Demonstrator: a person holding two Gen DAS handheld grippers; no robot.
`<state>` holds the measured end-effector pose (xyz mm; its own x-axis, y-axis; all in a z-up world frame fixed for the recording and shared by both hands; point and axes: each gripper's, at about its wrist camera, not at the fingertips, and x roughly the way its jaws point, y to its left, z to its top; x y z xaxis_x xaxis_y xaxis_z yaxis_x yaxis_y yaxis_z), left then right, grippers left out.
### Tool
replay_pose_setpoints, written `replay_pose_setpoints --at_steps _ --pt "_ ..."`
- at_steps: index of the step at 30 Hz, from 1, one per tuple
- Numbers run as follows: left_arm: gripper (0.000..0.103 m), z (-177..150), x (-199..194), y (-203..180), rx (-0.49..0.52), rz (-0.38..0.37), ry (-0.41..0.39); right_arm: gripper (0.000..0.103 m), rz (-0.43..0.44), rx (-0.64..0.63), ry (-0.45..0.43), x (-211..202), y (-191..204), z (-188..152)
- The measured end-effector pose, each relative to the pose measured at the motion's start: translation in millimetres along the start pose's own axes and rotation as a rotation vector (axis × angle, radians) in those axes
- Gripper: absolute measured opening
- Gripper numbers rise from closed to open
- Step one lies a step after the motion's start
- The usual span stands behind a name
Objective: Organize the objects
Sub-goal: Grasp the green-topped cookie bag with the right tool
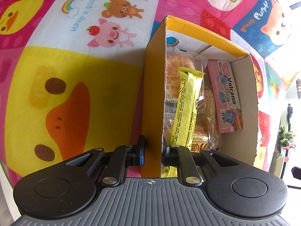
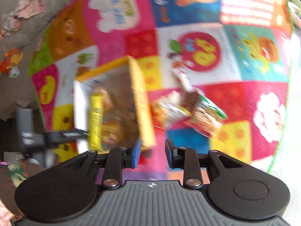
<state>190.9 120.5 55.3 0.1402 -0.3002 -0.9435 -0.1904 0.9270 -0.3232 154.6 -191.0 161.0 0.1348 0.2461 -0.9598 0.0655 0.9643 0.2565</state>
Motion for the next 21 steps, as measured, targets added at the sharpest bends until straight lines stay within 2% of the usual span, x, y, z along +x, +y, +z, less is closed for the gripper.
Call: replay_pose_setpoints --at_steps 3,6,8,11,13,15,17,18,21 --pt "0.016 0 0 -3 -0.014 0.027 0.004 0.027 -0.043 0.037 0.026 7 -45 -6" --pt "0.014 -1 -1 -5 -0.024 0.052 0.008 0.027 -0.081 -0.034 0.031 16 -64 5" --pt "0.013 -1 -3 -7 -0.028 0.069 0.005 0.027 -0.051 -0.064 0.048 25 -67 18" --pt "0.012 -3 -7 -8 -0.045 0.093 -0.013 0.029 0.041 -0.088 0.067 45 -59 37" --pt "0.012 -5 -10 -5 -0.072 0.107 -0.024 0.034 0.041 -0.188 0.069 59 -39 44" --pt "0.012 -7 -15 1 -0.102 0.118 -0.034 0.035 0.023 -0.355 0.058 73 -14 41" --pt "0.012 -8 -17 7 -0.138 0.129 -0.047 0.043 0.002 -0.542 0.055 87 9 34" --pt "0.012 -9 -19 11 -0.157 0.130 -0.053 0.047 -0.005 -0.597 0.066 94 16 32" --pt "0.013 -12 -21 18 -0.197 0.121 -0.071 0.047 0.005 -0.659 0.083 106 23 31"
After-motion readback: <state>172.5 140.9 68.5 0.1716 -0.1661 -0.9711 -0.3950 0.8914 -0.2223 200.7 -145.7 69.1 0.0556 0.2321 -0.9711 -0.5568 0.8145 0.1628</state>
